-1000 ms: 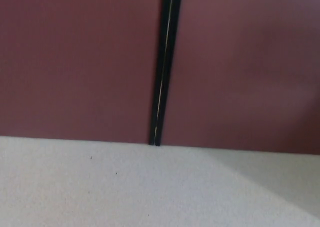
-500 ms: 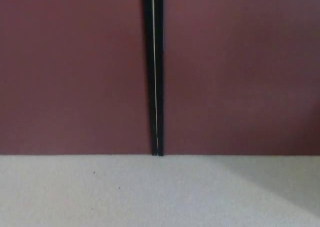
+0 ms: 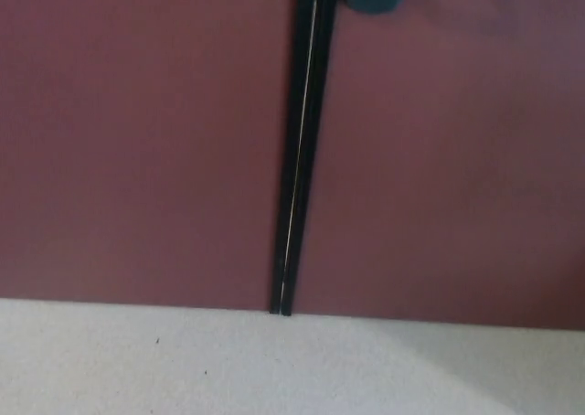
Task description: The robot walks towards the door handle and put its right hand on it and twist the handle
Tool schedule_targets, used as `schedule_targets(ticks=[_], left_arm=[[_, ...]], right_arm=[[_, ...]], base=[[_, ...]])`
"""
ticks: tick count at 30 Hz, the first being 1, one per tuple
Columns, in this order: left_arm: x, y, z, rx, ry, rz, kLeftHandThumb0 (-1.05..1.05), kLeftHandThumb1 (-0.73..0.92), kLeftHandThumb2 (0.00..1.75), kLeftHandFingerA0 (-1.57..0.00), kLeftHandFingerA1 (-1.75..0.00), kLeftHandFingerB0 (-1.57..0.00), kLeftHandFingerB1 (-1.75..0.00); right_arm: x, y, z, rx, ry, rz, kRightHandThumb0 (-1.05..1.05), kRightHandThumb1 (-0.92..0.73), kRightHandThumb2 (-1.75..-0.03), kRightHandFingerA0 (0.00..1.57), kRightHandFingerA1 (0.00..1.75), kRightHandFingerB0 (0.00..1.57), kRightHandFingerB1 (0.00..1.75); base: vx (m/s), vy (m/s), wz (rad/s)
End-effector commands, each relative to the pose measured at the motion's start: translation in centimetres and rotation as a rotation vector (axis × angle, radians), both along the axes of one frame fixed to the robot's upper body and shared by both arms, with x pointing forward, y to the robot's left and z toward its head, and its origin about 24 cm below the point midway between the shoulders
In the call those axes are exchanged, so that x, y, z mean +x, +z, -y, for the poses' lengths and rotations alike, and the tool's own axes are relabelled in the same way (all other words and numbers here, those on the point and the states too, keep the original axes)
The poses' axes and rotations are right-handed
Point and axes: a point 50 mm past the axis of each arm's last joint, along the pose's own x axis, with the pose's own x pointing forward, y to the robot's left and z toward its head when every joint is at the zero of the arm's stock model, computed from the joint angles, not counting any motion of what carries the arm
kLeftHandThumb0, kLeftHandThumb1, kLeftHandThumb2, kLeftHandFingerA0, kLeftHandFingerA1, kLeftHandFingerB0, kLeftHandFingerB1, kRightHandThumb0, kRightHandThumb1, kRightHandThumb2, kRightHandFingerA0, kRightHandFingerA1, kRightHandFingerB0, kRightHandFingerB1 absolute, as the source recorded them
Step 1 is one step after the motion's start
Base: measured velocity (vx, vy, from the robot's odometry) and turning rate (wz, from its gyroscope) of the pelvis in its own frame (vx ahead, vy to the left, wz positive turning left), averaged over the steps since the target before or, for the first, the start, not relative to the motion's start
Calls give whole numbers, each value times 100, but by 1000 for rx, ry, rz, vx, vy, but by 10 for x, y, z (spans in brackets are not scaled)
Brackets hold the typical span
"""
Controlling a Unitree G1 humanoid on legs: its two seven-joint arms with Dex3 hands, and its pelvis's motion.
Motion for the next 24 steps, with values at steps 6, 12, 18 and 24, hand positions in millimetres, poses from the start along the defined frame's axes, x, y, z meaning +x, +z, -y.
schedule_targets(ticks=[6, 12, 18, 24], left_arm=[[-4, -2, 2, 2, -16, -20, -30, 59, 58, -73, -52, -50, -40], [-5, -3, 2, 0, -14, -19, -30, 58, 58, -74, -52, -51, -40], [-5, -3, 2, 1, -19, -21, -30, 58, 58, -74, -51, -51, -40], [-3, -2, 3, 2, -27, -22, -30, 58, 58, -73, -51, -51, -40]], right_arm=[[-7, -2, 1, -1, -4, -26, -23, -61, -58, 81, 51, 62, 43], [-8, -2, 1, -1, -4, -33, -23, -61, -58, 82, 51, 62, 43], [-7, -2, 0, 0, 1, -29, -23, -61, -58, 82, 51, 62, 43], [-4, -1, 0, 3, -3, -23, -23, -61, -58, 82, 51, 61, 43]], base=[[164, -92, 3], [199, -292, -4], [96, -88, -3], [183, 160, -2]])
